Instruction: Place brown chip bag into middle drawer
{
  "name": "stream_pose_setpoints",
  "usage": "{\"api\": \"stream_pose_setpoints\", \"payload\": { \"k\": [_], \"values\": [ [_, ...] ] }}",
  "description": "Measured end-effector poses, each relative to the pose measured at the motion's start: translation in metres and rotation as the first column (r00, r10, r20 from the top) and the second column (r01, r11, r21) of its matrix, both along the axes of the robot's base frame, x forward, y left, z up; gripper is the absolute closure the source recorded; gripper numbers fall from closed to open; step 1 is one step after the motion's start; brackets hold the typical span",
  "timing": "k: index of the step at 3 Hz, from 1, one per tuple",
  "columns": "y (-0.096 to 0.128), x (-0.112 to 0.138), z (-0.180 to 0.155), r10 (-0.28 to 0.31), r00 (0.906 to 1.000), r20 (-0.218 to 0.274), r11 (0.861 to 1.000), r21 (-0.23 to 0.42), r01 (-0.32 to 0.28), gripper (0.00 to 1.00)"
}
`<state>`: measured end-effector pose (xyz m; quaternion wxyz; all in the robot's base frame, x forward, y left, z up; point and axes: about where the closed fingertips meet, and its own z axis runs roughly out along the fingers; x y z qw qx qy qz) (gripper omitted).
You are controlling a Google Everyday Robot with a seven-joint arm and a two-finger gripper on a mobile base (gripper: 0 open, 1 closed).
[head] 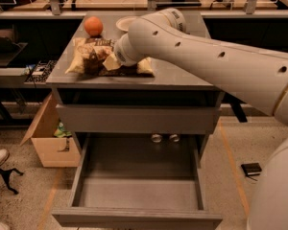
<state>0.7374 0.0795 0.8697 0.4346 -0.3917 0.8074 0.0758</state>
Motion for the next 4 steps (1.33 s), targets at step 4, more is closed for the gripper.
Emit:
{"api": "stream_pose_setpoints", "payload": {
  "k": [4],
  "values": [
    [-0.069,-0.071,0.065,-0.054,0.9984,0.018,0.99,0.135,0.051,0.84]
  ]
}}
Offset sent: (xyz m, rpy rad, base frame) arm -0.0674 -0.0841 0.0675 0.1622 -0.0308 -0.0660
